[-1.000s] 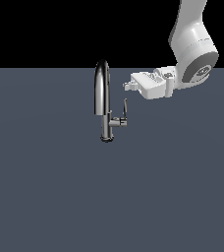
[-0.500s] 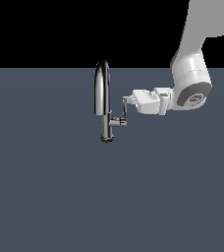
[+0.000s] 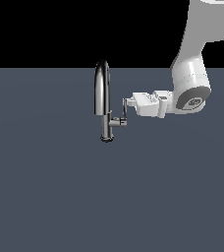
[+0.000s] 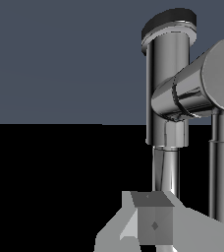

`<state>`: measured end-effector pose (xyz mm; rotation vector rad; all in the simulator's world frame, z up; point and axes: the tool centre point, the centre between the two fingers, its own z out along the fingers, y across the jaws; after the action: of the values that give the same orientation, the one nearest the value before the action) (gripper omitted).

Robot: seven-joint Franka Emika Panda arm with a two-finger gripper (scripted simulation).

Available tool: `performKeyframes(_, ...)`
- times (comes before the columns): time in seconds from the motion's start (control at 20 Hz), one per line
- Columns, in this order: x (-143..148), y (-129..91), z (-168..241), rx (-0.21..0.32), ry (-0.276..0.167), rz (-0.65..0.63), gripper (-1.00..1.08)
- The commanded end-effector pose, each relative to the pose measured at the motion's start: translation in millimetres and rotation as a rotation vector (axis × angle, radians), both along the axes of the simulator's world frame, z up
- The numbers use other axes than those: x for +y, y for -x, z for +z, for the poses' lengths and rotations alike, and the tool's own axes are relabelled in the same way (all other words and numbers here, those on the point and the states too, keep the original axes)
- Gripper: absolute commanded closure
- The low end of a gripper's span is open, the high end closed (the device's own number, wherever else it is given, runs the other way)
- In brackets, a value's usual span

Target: Turn on the faucet by rotating a designated handle.

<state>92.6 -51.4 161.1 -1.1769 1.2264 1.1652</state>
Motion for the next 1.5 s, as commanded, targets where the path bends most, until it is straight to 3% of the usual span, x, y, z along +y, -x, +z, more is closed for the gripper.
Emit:
performKeyframes(0.0,0,5,1,0.000,0.000,0.000,1.08)
performKeyframes(1.1,4,59,7,-0.001,0.000,0.000,1.08)
performKeyframes(1.15,-3,54,6,-0.003,0.007,-0.014,1.08)
performKeyframes(1.45,1,76,-9,-0.003,0.004,-0.009,1.08)
